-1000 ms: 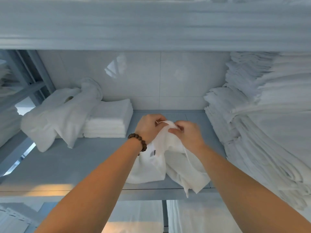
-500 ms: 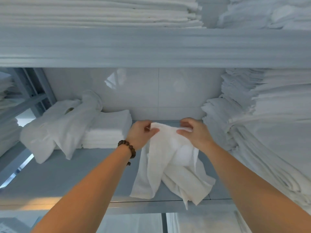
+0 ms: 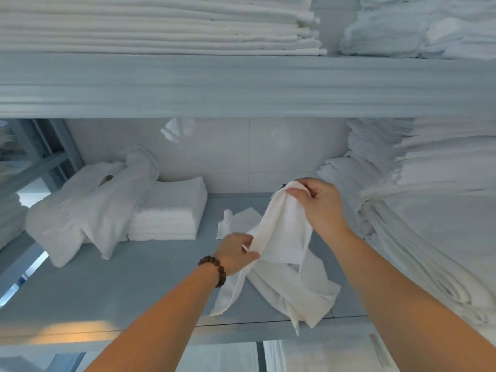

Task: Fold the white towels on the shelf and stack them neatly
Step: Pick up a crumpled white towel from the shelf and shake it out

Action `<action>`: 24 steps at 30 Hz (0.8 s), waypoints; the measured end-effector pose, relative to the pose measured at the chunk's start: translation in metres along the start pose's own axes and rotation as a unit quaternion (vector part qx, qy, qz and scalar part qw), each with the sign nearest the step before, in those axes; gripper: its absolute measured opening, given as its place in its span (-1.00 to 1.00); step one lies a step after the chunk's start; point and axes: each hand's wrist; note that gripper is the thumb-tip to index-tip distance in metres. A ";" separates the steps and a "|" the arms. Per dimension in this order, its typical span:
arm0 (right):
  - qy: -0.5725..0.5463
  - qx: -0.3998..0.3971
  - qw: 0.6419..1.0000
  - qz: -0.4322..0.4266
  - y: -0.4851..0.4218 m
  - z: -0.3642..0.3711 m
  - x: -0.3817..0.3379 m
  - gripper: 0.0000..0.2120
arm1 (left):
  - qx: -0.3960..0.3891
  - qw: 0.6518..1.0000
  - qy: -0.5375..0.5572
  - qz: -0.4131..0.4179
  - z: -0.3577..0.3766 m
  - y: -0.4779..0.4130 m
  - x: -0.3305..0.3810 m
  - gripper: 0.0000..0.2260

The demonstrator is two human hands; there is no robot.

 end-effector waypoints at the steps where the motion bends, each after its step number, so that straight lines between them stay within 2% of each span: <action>1: -0.015 0.013 1.000 0.002 0.002 -0.003 -0.003 -0.81 | -0.009 1.000 -0.001 -0.016 0.008 -0.002 -0.007 -0.91; 7: -0.023 0.087 0.996 0.003 0.024 -0.030 -0.010 -0.90 | -0.029 0.995 -0.051 -0.082 0.032 -0.007 -0.035 -0.87; 9: -0.013 0.124 0.992 0.017 0.032 -0.039 -0.005 -0.86 | -0.047 0.992 -0.069 -0.094 0.033 -0.005 -0.049 -0.82; 12: 0.043 0.156 0.986 0.050 0.046 -0.050 0.007 -0.87 | -0.039 0.993 -0.036 -0.101 0.030 0.005 -0.064 -0.92; 15: 0.132 0.171 0.971 0.104 0.059 -0.063 0.022 -0.96 | 0.017 0.996 0.011 -0.089 0.015 0.018 -0.067 -0.94; 19: 0.264 0.130 0.942 0.161 0.078 -0.075 0.031 -0.85 | 0.121 0.989 0.061 -0.062 -0.017 0.046 -0.055 -0.97; 22: 0.301 0.088 0.937 0.154 0.095 -0.078 0.026 -0.93 | 0.189 0.978 0.076 -0.034 -0.039 0.082 -0.036 -0.97; 24: 0.306 0.059 0.942 0.129 0.108 -0.081 0.016 -0.90 | 0.225 0.972 0.061 -0.005 -0.049 0.109 -0.020 -0.95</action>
Point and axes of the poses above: each hand's wrist, its own y-axis away from the middle knuckle, its own z-axis out of the palm, x = y × z, and after that the axes turned 15 degrees about -x, right-handed
